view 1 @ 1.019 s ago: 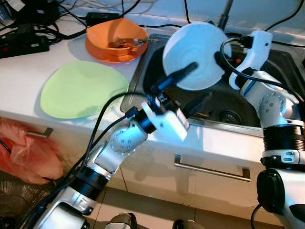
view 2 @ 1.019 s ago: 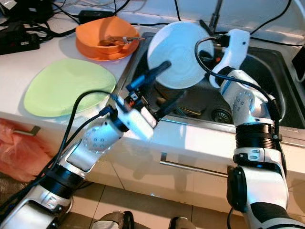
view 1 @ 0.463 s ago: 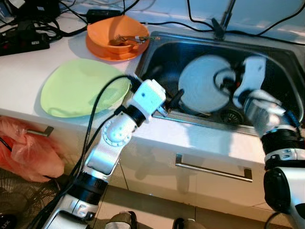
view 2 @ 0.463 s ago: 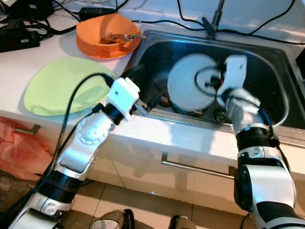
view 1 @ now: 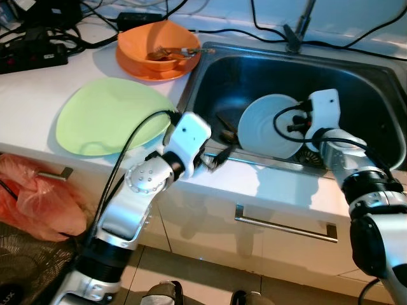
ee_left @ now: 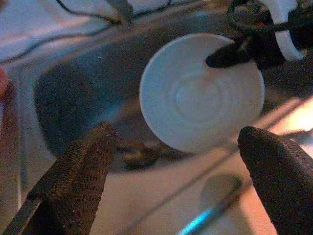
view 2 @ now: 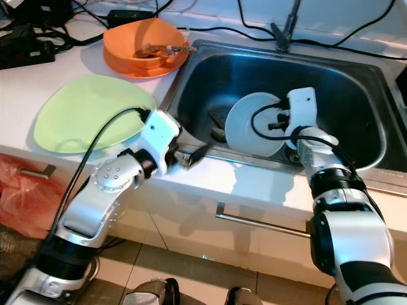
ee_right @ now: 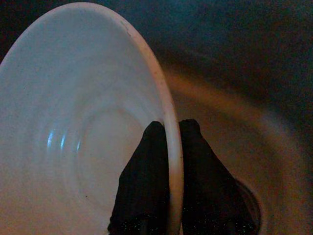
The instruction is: Kitchen organization
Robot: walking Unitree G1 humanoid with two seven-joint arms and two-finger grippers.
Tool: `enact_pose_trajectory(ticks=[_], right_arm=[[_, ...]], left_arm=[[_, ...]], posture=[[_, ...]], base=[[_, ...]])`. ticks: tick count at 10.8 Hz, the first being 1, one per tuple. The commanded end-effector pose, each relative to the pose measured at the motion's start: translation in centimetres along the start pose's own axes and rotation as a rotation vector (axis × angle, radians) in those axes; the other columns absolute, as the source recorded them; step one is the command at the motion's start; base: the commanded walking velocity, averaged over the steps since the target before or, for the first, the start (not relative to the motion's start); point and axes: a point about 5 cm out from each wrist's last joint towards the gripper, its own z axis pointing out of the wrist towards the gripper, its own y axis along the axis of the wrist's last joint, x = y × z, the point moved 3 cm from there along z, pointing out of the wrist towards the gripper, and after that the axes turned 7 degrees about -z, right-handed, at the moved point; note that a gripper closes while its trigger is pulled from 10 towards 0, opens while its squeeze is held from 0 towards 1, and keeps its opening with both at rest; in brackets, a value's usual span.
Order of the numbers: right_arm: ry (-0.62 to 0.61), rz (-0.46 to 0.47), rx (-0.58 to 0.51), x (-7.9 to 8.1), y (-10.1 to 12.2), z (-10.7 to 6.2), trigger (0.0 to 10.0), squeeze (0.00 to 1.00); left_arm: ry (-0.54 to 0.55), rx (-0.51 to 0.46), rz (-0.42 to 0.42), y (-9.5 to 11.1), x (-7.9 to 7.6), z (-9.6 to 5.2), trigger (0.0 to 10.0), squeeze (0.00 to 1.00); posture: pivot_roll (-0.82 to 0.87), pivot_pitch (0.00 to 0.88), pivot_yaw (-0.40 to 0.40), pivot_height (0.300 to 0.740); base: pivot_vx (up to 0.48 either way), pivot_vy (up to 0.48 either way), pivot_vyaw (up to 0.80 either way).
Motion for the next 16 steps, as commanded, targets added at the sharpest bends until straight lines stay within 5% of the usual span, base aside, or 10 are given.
enact_pose_trajectory(ticks=[1,2,3,4,13,16], right_arm=[[0.01,-0.02,-0.029,-0.1,0.9,0.0,10.0,0.0],[0.019,-0.042,-0.012,0.0,0.5,0.1,10.0,0.0],[0.028,-0.04,-0.008,0.1,0.3,0.1,10.0,0.56],[0.041,-0.045,-0.002,0.3,0.1,0.1,10.0,1.0],[0.027,0.0,-0.075,-0.1,1.5,0.1,10.0,1.0],[0.038,0.069,-0.199,-0.5,3.3,-0.2,10.0,1.0]], left_arm=[[-0.032,0.011,-0.011,0.5,-0.2,-0.1,10.0,0.03],[-0.036,0.044,-0.031,0.3,-0.1,-0.3,10.0,0.03],[-0.037,0.046,-0.024,0.6,0.1,-0.3,10.0,0.01],[-0.049,0.052,-0.013,1.1,0.0,-0.3,10.0,0.0],[-0.028,0.047,-0.006,2.0,0.4,0.0,10.0,0.0],[0.151,0.043,0.096,2.8,3.2,-0.5,10.0,0.0]], posture=[[0.18,0.137,-0.01,0.74],[0.18,0.137,-0.01,0.74],[0.18,0.138,-0.008,0.74],[0.19,0.138,-0.007,0.74],[0.17,0.125,-0.011,0.74],[0.17,0.122,-0.02,0.74]], base=[[0.0,0.0,0.0],[0.0,0.0,0.0],[0.0,0.0,0.0],[0.0,0.0,0.0],[0.0,0.0,0.0],[0.0,0.0,0.0]])
